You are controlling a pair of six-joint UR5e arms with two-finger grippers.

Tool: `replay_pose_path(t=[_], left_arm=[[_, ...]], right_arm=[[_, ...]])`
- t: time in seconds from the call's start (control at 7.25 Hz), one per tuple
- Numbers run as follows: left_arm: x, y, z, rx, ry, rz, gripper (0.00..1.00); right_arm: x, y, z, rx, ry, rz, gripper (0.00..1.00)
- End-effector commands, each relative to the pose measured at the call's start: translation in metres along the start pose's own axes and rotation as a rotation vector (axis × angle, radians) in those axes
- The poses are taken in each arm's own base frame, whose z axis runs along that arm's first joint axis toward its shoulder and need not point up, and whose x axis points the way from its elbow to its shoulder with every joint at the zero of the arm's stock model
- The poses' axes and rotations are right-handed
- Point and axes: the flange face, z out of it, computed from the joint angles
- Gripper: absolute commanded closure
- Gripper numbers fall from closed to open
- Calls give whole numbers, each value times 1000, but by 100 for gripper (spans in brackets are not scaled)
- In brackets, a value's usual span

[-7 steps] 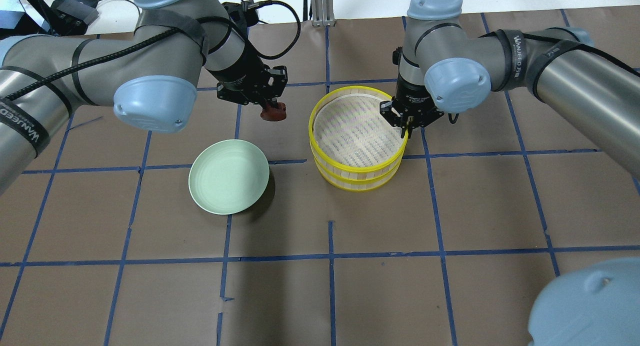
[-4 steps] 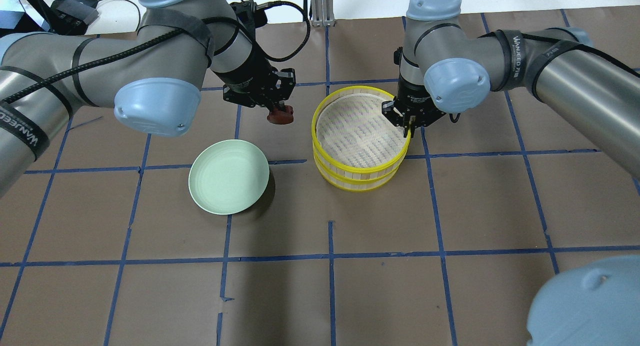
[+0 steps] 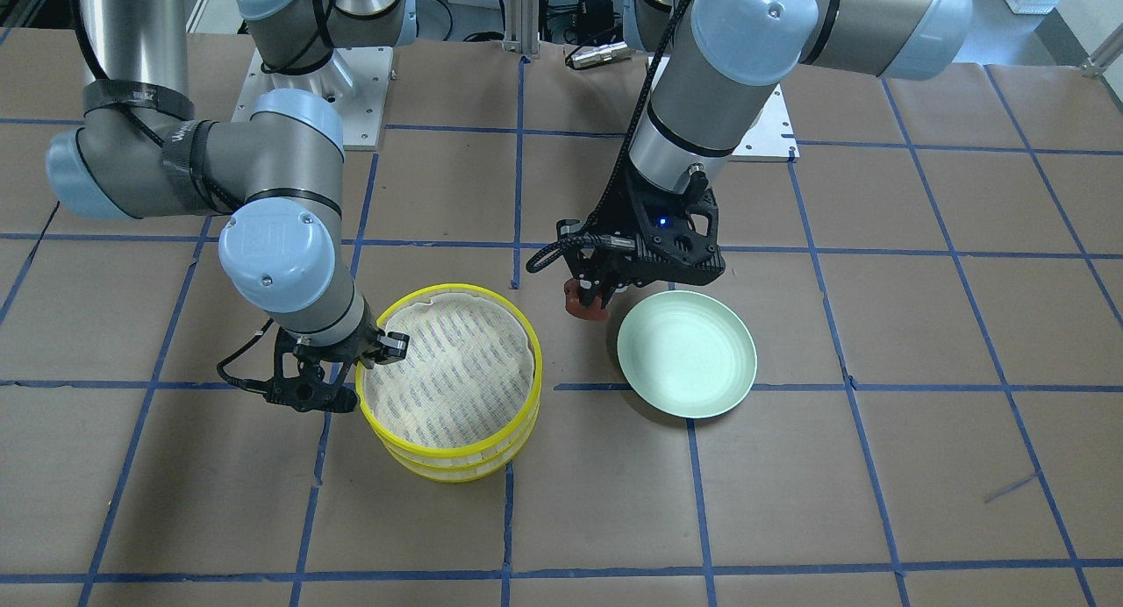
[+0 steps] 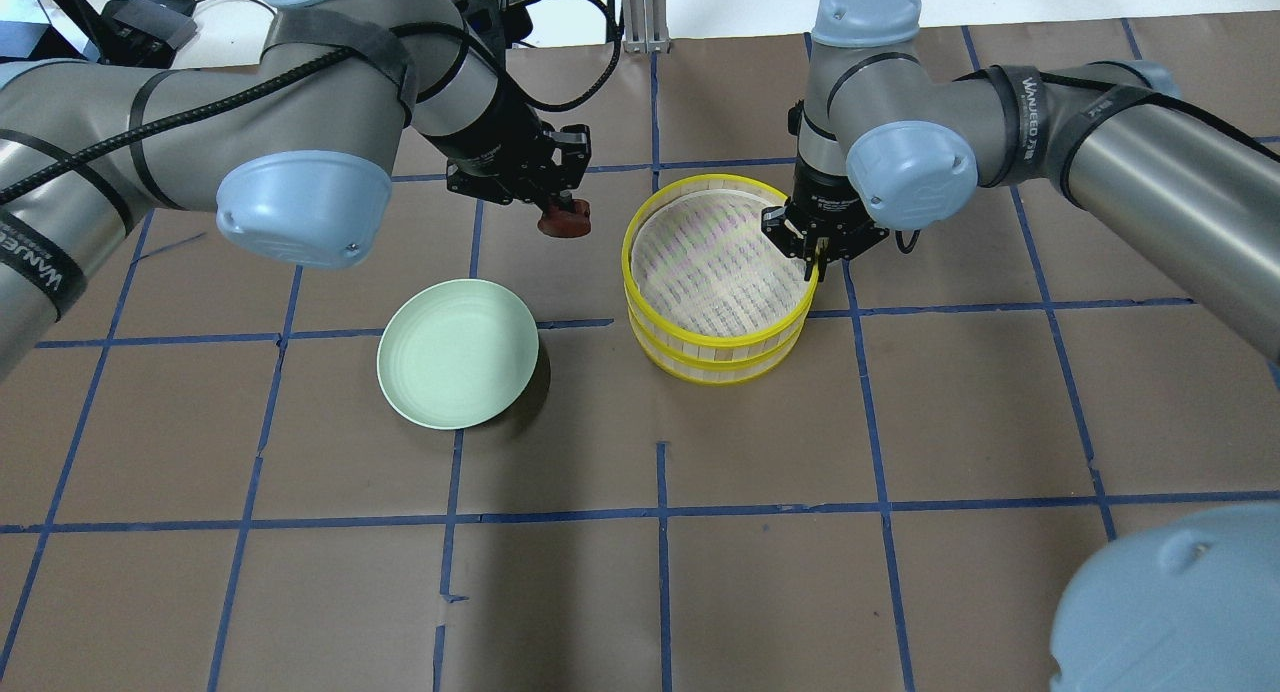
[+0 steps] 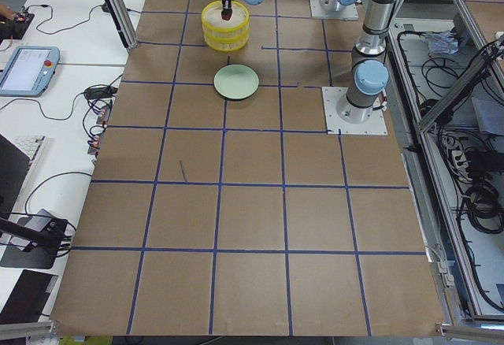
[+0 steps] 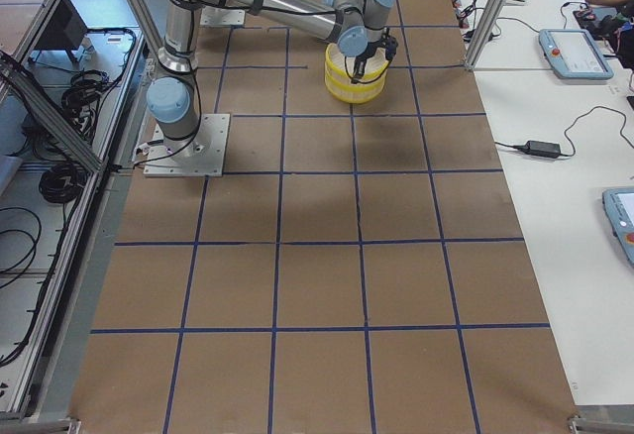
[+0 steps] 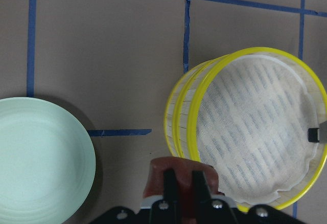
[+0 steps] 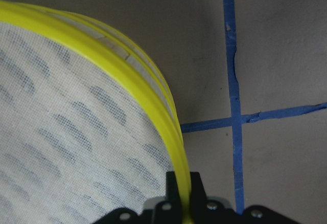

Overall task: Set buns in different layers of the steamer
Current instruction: 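Carry the red-brown bun with the left gripper over the steamer's top tier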

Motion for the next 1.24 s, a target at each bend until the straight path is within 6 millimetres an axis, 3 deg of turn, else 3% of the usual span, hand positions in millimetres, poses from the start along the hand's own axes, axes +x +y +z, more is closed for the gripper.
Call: replay_pose_path(t=[0.0, 0.14, 0.41, 0.55, 0.69, 0.97, 1.1], left_arm=[[0, 0, 2, -3, 1, -1, 86], [1, 0, 6, -11, 4, -12, 86], [6, -2, 11, -9, 60, -15, 86], [13, -4, 17, -17, 126, -74, 86], [25, -12, 34, 9, 231, -83, 86], [69, 0, 74, -10, 265, -125, 85], [73, 2, 78, -12, 265, -118, 23]], right_arm=[[1, 2, 3, -8, 4, 1, 70], [1, 2, 3, -6, 11, -6, 3], [10, 1, -23, 32, 11, -63, 0], [35, 3, -62, 79, 17, -134, 0], [73, 11, -100, 49, 2, -92, 0], [86, 42, -154, 42, -31, -120, 0], [82, 62, -178, -23, -72, -117, 0]])
